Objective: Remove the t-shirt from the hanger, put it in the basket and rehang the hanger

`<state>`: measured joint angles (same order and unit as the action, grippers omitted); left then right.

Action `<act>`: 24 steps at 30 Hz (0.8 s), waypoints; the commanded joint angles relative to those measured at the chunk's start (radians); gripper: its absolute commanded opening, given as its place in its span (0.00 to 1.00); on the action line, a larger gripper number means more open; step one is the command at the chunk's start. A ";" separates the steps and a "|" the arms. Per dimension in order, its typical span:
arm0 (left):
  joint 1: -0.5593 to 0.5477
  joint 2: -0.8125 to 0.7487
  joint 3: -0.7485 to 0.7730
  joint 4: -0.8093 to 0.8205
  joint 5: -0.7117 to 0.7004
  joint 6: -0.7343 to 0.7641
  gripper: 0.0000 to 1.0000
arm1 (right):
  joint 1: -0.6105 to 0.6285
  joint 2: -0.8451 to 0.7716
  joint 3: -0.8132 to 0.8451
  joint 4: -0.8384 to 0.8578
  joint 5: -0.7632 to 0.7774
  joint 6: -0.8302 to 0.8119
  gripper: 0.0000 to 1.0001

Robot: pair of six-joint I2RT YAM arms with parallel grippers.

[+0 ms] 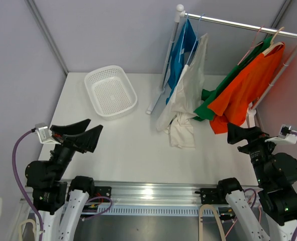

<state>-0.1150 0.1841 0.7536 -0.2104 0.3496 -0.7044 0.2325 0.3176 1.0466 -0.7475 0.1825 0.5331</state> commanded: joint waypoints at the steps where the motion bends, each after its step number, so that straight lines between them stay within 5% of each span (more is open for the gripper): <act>1: -0.002 0.020 0.004 0.022 0.041 0.026 1.00 | 0.004 -0.005 0.007 0.013 0.063 -0.051 1.00; 9: -0.006 0.185 0.075 -0.018 0.134 0.091 0.99 | 0.002 0.087 -0.016 0.082 0.234 -0.076 0.96; 13: -0.139 0.273 0.141 -0.109 -0.028 0.170 1.00 | 0.002 0.294 0.085 0.123 0.380 -0.126 0.96; 19: -0.308 0.452 0.291 -0.156 -0.188 0.195 0.99 | 0.002 0.719 0.481 0.105 0.471 -0.214 0.99; 24: -0.334 0.616 0.397 -0.135 -0.216 0.194 0.99 | 0.002 0.908 0.749 0.065 0.304 -0.234 0.97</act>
<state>-0.4347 0.7406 1.0935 -0.3519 0.1890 -0.5350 0.2325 1.1717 1.6493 -0.6647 0.5449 0.3298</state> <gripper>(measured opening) 0.994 0.980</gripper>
